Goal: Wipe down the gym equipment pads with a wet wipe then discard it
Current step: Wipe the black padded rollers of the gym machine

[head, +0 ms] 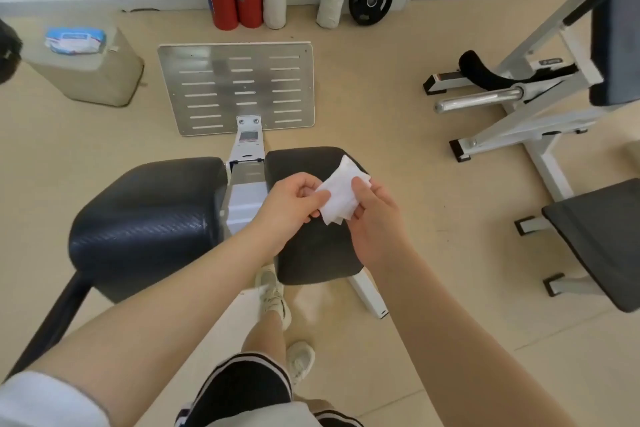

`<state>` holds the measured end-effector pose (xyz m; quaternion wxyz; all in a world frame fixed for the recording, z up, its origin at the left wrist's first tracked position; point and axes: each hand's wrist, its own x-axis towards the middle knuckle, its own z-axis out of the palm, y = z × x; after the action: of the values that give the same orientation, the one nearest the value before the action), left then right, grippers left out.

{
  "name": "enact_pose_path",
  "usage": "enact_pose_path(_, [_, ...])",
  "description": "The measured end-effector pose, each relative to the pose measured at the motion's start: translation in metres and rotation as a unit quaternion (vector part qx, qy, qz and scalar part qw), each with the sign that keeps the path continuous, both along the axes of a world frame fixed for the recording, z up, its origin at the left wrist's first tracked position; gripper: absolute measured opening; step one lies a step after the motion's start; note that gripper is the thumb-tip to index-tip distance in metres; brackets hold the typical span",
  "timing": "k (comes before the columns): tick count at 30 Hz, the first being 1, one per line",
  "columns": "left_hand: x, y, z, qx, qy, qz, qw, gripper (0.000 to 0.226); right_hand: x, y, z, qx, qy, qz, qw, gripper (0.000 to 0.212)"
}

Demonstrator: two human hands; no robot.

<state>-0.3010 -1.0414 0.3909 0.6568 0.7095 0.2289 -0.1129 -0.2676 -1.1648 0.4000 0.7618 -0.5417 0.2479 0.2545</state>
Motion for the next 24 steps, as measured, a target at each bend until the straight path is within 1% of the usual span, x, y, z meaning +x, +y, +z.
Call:
enact_pose_path(2, [0.022,0.000,-0.006,-0.015,0.004,-0.003,1.000,0.009,0.021,0.001,-0.003,-0.024,-0.010,0.005,1.000,0.013])
enact_pose_path(3, [0.034,0.002,-0.009,-0.042,0.015,0.011,0.999,0.008,0.033,0.003,-0.002,-0.050,-0.011,0.001,0.999,0.007])
enact_pose_path(5, [0.056,0.009,-0.012,-0.109,0.045,0.072,0.990,0.009,0.057,0.013,-0.007,-0.124,-0.022,-0.009,0.992,0.006])
enact_pose_path(6, [0.066,0.016,-0.014,-0.124,0.058,0.104,0.985,0.011,0.069,0.018,-0.011,-0.165,-0.032,-0.010,0.986,0.007])
enact_pose_path(8, [0.084,0.032,-0.025,-0.099,0.068,0.134,0.984,0.012,0.093,0.028,-0.023,-0.256,-0.064,0.018,0.964,0.006])
enact_pose_path(10, [0.099,0.051,-0.043,-0.050,0.071,0.143,0.986,0.013,0.117,0.035,-0.042,-0.336,-0.119,0.075,0.931,0.007])
enact_pose_path(12, [0.110,0.073,-0.070,0.019,0.094,0.129,0.987,0.018,0.141,0.046,-0.063,-0.390,-0.201,0.162,0.884,0.011])
enact_pose_path(14, [0.115,0.088,-0.097,0.063,0.151,0.094,0.982,0.030,0.161,0.058,-0.083,-0.439,-0.266,0.285,0.810,0.020])
enact_pose_path(16, [0.113,0.094,-0.119,0.063,0.193,0.064,0.977,0.049,0.179,0.066,-0.103,-0.483,-0.296,0.404,0.718,0.025])
enact_pose_path(17, [0.111,0.094,-0.126,0.046,0.200,0.060,0.977,0.055,0.187,0.068,-0.112,-0.501,-0.299,0.450,0.676,0.026])
enact_pose_path(18, [0.109,0.094,-0.132,0.024,0.204,0.061,0.977,0.057,0.195,0.070,-0.122,-0.515,-0.292,0.479,0.648,0.027])
enact_pose_path(19, [0.107,0.094,-0.136,0.009,0.209,0.059,0.976,0.057,0.201,0.072,-0.129,-0.520,-0.280,0.498,0.635,0.029])
enact_pose_path(21, [0.104,0.093,-0.138,0.000,0.213,0.053,0.976,0.052,0.205,0.077,-0.141,-0.505,-0.262,0.533,0.626,0.030])
enact_pose_path(22, [0.103,0.092,-0.137,-0.008,0.211,0.053,0.976,0.048,0.203,0.082,-0.145,-0.493,-0.258,0.559,0.615,0.029])
enact_pose_path(24, [0.104,0.093,-0.132,-0.036,0.209,0.044,0.976,0.044,0.193,0.097,-0.148,-0.471,-0.262,0.622,0.568,0.027])
